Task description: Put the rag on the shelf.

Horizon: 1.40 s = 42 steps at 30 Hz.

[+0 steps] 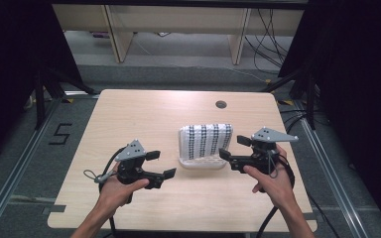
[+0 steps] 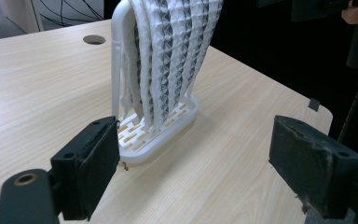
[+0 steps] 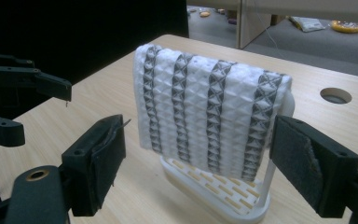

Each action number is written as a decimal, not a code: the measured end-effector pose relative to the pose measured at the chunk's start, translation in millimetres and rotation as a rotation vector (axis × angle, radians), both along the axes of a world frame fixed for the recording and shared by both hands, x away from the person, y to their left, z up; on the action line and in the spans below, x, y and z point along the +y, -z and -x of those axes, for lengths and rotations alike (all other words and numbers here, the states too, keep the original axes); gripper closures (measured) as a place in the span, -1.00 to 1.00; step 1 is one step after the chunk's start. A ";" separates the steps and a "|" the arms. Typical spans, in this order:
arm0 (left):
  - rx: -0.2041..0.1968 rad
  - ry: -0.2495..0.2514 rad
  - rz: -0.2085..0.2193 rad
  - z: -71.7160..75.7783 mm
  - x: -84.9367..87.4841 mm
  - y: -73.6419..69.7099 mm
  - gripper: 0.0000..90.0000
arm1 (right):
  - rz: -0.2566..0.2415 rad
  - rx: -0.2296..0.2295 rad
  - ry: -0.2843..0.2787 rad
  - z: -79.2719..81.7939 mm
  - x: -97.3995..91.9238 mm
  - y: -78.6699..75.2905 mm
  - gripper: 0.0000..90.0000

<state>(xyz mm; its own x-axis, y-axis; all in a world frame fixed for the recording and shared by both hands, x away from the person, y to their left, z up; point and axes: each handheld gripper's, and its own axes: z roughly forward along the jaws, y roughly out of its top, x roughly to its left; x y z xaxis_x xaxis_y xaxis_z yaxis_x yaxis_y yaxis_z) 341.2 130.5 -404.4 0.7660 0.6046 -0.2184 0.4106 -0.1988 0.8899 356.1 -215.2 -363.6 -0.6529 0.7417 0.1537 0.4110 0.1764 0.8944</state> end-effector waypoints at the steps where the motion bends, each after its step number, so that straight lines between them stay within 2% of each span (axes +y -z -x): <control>1: 0.001 0.003 0.005 0.2 0.2 1.6 -0.66 | 0.008 0.005 -0.015 0.3 -0.2 0.7 -0.57; 3: 0.003 -0.001 -0.005 1.1 0.8 3.0 -0.66 | 0.001 0.031 -0.009 3.6 2.4 2.5 -0.57; 4: 0.005 -0.001 -0.005 1.8 1.0 4.1 -0.66 | 0.023 -0.002 -0.015 2.6 1.7 3.9 -0.57; 5: 0.006 0.004 -0.003 2.4 1.2 6.3 -0.66 | 0.019 0.013 -0.006 4.9 3.0 4.5 -0.57; 6: 0.008 0.007 -0.002 2.6 1.1 7.8 -0.66 | 0.023 -0.008 -0.022 4.0 2.9 6.1 -0.57; 9: 0.013 0.005 -0.019 4.9 1.6 13.0 -0.66 | 0.018 0.022 -0.029 6.7 5.8 9.0 -0.57; 10: 0.014 0.008 -0.023 5.2 2.0 14.7 -0.66 | 0.026 0.004 -0.024 6.5 5.9 9.8 -0.57; 12: 0.018 0.015 -0.024 6.2 2.7 17.7 -0.66 | 0.029 0.024 -0.030 8.6 7.5 11.7 -0.57; 13: 0.020 0.014 -0.022 7.1 2.7 19.2 -0.66 | 0.029 0.015 -0.052 7.5 8.2 14.1 -0.57; 14: 0.024 0.010 -0.035 8.4 3.1 19.9 -0.66 | 0.023 0.025 -0.043 9.5 9.5 15.5 -0.57; 15: 0.023 0.015 -0.030 9.1 3.1 21.4 -0.66 | 0.048 0.010 -0.049 9.4 8.5 16.8 -0.57; 17: 0.029 0.021 -0.028 11.0 3.2 23.9 -0.66 | 0.021 0.039 -0.040 13.2 11.2 20.1 -0.57; 19: 0.031 0.019 -0.035 13.4 2.9 25.9 -0.66 | 0.050 0.016 -0.064 13.2 9.8 22.5 -0.57; 20: 0.030 0.021 -0.033 14.5 2.5 27.3 -0.66 | 0.052 0.018 -0.058 15.1 9.9 23.5 -0.57; 24: 0.034 0.023 -0.052 19.8 2.4 33.8 -0.66 | 0.049 0.054 -0.063 22.1 12.9 30.8 -0.57; 26: 0.035 0.031 -0.046 21.1 2.3 36.7 -0.66 | 0.059 0.027 -0.072 22.7 12.7 35.9 -0.57; 27: 0.033 0.032 -0.058 23.8 2.7 40.2 -0.66 | 0.071 0.026 -0.073 23.4 11.9 37.3 -0.57; 29: 0.038 0.036 -0.057 26.1 2.8 43.0 -0.66 | 0.053 0.046 -0.079 24.8 12.0 41.0 -0.57; 30: 0.042 0.035 -0.059 27.6 2.9 44.1 -0.66 | 0.056 0.055 -0.060 27.1 11.5 41.9 -0.57; 31: 0.040 0.037 -0.059 28.6 3.1 45.6 -0.66 | 0.050 0.047 -0.085 25.8 10.7 44.5 -0.57; 32: 0.042 0.036 -0.062 30.1 3.2 46.8 -0.66 | 0.068 0.026 -0.068 26.7 9.1 45.6 -0.57; 33: 0.044 0.035 -0.070 31.5 3.7 47.9 -0.66 | 0.060 0.030 -0.074 27.2 9.2 48.1 -0.57; 34: 0.047 0.042 -0.063 32.2 3.7 49.7 -0.66 | 0.051 0.056 -0.073 29.5 9.0 49.2 -0.57; 35: 0.042 0.041 -0.066 33.2 3.8 51.1 -0.66 | 0.039 0.065 -0.070 31.2 10.0 51.5 -0.57; 36: 0.042 0.042 -0.068 34.1 4.1 52.4 -0.66 | 0.052 0.054 -0.074 31.8 9.2 52.8 -0.57; 37: 0.042 0.042 -0.078 35.1 4.9 53.1 -0.66 | 0.045 0.077 -0.077 34.1 9.8 53.7 -0.57; 38: 0.042 0.045 -0.074 35.7 5.2 54.8 -0.66 | 0.055 0.049 -0.090 33.1 9.3 56.2 -0.57; 39: 0.050 0.039 -0.082 37.1 5.4 55.3 -0.66 | 0.043 0.077 -0.088 35.7 10.5 57.7 -0.57; 40: 0.051 0.047 -0.077 37.7 5.6 57.0 -0.66 | 0.031 0.078 -0.092 36.1 11.1 59.9 -0.57; 41: 0.054 0.043 -0.082 39.5 5.7 58.3 -0.66 | 0.063 0.051 -0.091 36.2 9.4 60.8 -0.57; 42: 0.059 0.045 -0.078 40.4 5.6 59.4 -0.66 | 0.063 0.056 -0.101 37.5 9.5 63.0 -0.57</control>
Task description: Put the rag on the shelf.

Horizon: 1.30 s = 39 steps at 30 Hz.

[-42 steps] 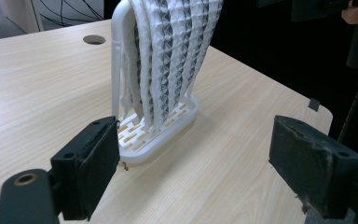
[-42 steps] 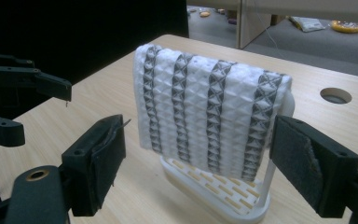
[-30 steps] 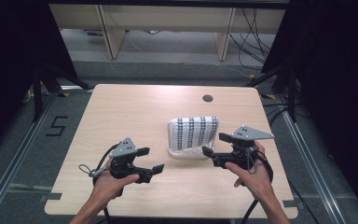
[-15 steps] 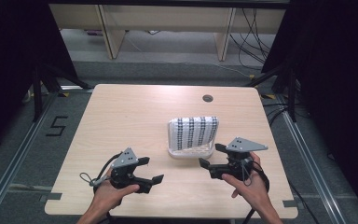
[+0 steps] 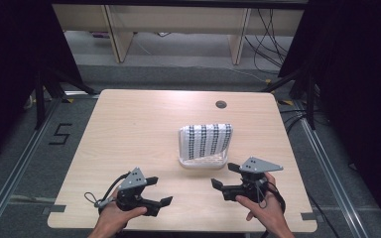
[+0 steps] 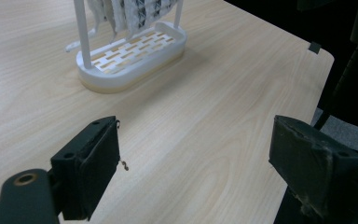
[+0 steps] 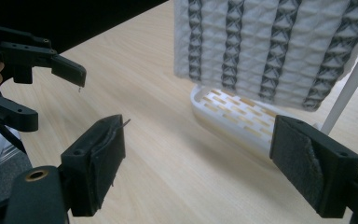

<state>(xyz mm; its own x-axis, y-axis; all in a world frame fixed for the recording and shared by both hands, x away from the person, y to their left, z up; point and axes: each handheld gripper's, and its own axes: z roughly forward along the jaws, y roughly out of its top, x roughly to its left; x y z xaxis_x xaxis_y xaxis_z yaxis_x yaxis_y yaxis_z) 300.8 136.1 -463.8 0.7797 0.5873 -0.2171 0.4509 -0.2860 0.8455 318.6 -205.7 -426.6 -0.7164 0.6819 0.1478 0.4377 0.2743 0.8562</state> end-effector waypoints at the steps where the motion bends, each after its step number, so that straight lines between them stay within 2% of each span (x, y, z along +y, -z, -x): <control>1: -0.001 0.006 0.001 0.6 0.3 1.6 -0.66 | -0.017 0.032 0.011 2.7 1.2 1.4 -0.57; 3: 0.002 0.004 0.005 2.8 0.8 4.8 -0.66 | -0.007 0.029 0.014 4.8 1.0 5.5 -0.58; 4: 0.000 -0.001 -0.006 4.2 1.2 5.6 -0.66 | -0.026 0.045 0.014 6.7 1.8 7.6 -0.58; 5: 0.000 0.002 -0.010 4.9 1.6 7.0 -0.66 | -0.015 0.057 0.018 8.4 1.0 8.9 -0.58; 7: -0.007 0.008 -0.017 6.9 2.8 10.1 -0.66 | -0.017 0.028 -0.011 6.7 -0.3 14.6 -0.58; 9: -0.001 0.012 -0.030 9.4 3.7 11.6 -0.65 | -0.011 0.065 0.008 12.2 -1.0 16.1 -0.58; 11: -0.005 0.011 -0.028 12.1 3.3 14.0 -0.66 | 0.010 0.041 0.007 13.1 -2.5 19.8 -0.58; 13: -0.005 0.017 -0.037 15.1 2.9 16.0 -0.66 | 0.003 0.068 -0.001 16.2 -2.0 22.9 -0.58; 15: -0.010 0.018 -0.038 17.6 2.2 18.3 -0.66 | 0.009 0.057 -0.010 16.5 -2.7 26.6 -0.58; 16: -0.011 0.019 -0.051 19.0 2.4 19.1 -0.66 | 0.016 0.079 0.003 19.6 -2.1 27.0 -0.59; 17: -0.007 0.026 -0.063 20.0 2.6 19.9 -0.66 | 0.027 0.052 -0.013 18.3 -3.0 29.4 -0.59; 18: -0.010 0.026 -0.054 21.0 1.8 22.3 -0.66 | 0.017 0.065 -0.015 19.7 -2.0 31.5 -0.59; 19: -0.011 0.033 -0.082 21.2 2.9 23.5 -0.66 | 0.032 0.069 -0.008 21.6 -2.2 32.3 -0.59; 20: 0.004 0.026 -0.067 23.6 1.2 25.2 -0.66 | 0.021 0.091 -0.014 23.9 -0.4 34.1 -0.59; 21: -0.002 0.027 -0.053 24.3 0.3 28.4 -0.66 | 0.035 0.096 -0.015 25.6 -0.5 35.2 -0.59; 22: 0.011 0.026 -0.060 25.6 0.1 29.1 -0.66 | 0.049 0.074 -0.029 25.1 -0.7 37.1 -0.60; 23: 0.010 0.028 -0.064 27.0 -0.1 30.9 -0.66 | 0.056 0.081 -0.022 27.5 0.1 37.9 -0.60; 24: 0.008 0.028 -0.067 28.2 -0.2 32.0 -0.66 | 0.069 0.066 -0.030 27.7 -0.3 39.6 -0.60; 27: 0.011 0.021 -0.076 32.9 -1.0 34.6 -0.66 | 0.078 0.070 -0.037 30.4 0.8 43.1 -0.60; 28: 0.000 0.035 -0.087 32.8 -0.2 35.6 -0.66 | 0.059 0.102 -0.034 33.2 2.8 44.5 -0.60; 29: 0.007 0.023 -0.081 34.9 -0.8 36.3 -0.66 | 0.083 0.083 -0.042 32.6 1.6 45.3 -0.60; 32: 0.000 0.019 -0.079 36.9 -1.0 38.7 -0.66 | 0.105 0.082 -0.050 35.6 3.1 48.1 -0.60; 33: 0.007 0.022 -0.094 37.4 -0.2 38.4 -0.66 | 0.111 0.080 -0.057 35.9 3.4 48.7 -0.60; 34: 0.007 0.024 -0.097 37.3 0.0 38.6 -0.66 | 0.108 0.083 -0.055 37.1 4.7 49.6 -0.60; 35: 0.004 0.016 -0.091 37.5 -0.7 39.4 -0.66 | 0.107 0.090 -0.076 37.0 5.4 50.6 -0.60; 36: -0.002 0.029 -0.126 36.3 1.5 38.7 -0.66 | 0.105 0.090 -0.082 37.1 6.2 51.7 -0.60; 37: 0.006 0.021 -0.092 36.8 -0.6 39.9 -0.66 | 0.122 0.082 -0.071 37.8 6.1 51.7 -0.60; 39: 0.005 0.021 -0.093 36.7 -0.6 40.2 -0.66 | 0.123 0.078 -0.076 37.7 7.0 53.2 -0.60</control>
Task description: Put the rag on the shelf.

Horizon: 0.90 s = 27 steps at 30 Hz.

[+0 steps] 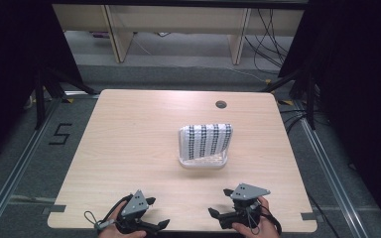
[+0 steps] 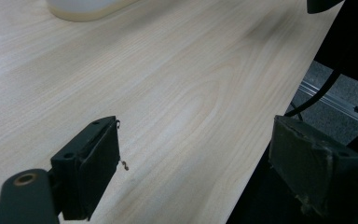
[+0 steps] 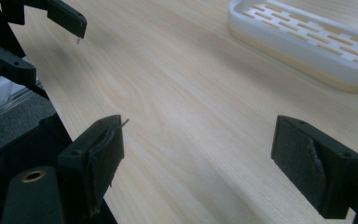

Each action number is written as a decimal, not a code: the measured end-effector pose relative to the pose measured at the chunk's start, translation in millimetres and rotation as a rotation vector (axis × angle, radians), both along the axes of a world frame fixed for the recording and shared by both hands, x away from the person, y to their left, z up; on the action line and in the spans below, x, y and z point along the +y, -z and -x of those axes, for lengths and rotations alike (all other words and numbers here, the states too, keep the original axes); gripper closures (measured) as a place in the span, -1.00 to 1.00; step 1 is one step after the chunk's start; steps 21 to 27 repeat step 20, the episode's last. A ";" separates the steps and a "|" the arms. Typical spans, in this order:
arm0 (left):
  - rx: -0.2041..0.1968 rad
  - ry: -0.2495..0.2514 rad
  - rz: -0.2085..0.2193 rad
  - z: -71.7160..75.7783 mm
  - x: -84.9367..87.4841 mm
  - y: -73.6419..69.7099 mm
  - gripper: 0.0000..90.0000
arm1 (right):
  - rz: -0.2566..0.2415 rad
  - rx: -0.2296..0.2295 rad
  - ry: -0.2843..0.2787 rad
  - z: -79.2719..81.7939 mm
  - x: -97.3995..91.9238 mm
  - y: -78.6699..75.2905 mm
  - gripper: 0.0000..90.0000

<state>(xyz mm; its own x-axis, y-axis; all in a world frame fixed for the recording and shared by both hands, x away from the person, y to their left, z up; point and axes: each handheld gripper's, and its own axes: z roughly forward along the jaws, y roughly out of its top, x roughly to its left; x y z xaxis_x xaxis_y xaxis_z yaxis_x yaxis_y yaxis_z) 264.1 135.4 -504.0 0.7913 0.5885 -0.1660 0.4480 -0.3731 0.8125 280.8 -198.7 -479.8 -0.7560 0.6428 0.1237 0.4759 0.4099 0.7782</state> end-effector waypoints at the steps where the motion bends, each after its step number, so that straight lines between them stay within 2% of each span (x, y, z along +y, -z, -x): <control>1: -0.001 0.000 0.000 0.0 -0.1 0.2 -0.66 | 0.009 0.011 0.005 -0.3 -0.4 0.7 -0.60; 4: -0.001 0.008 -0.012 -0.6 0.4 0.0 -0.66 | 0.005 0.012 0.009 -1.2 -1.2 2.0 -0.60; 8: 0.003 -0.006 -0.008 0.0 -0.3 0.6 -0.66 | 0.005 0.018 0.007 -1.9 -1.1 3.4 -0.60; 9: 0.000 -0.003 -0.021 -0.5 0.4 0.4 -0.66 | -0.002 0.031 -0.010 -2.4 -0.8 3.9 -0.60; 10: -0.007 0.009 -0.048 -1.6 2.0 0.0 -0.66 | 0.004 0.030 -0.002 -2.2 -0.6 4.1 -0.60; 11: -0.001 0.000 -0.020 -0.9 0.3 0.8 -0.66 | 0.005 0.031 -0.001 -2.2 -0.7 4.3 -0.60; 14: -0.004 -0.010 -0.030 -0.7 0.0 1.3 -0.66 | 0.013 0.019 -0.009 -3.5 -1.5 5.5 -0.60; 15: -0.009 0.000 -0.026 -1.8 0.0 2.0 -0.66 | 0.013 0.022 -0.004 -3.3 -2.0 5.3 -0.60; 16: -0.001 -0.013 -0.020 -0.9 -0.6 2.3 -0.66 | 0.015 0.015 0.007 -3.7 -2.9 5.8 -0.60; 17: -0.010 0.019 -0.073 -3.2 2.9 0.4 -0.66 | 0.009 0.028 0.012 -4.0 -3.3 6.5 -0.60; 18: -0.002 0.004 -0.037 -2.1 0.5 1.8 -0.66 | 0.013 0.022 0.010 -4.4 -3.9 6.8 -0.60; 27: -0.007 0.005 -0.046 -2.5 0.9 2.2 -0.66 | 0.021 0.021 0.010 -5.1 -5.0 6.8 -0.60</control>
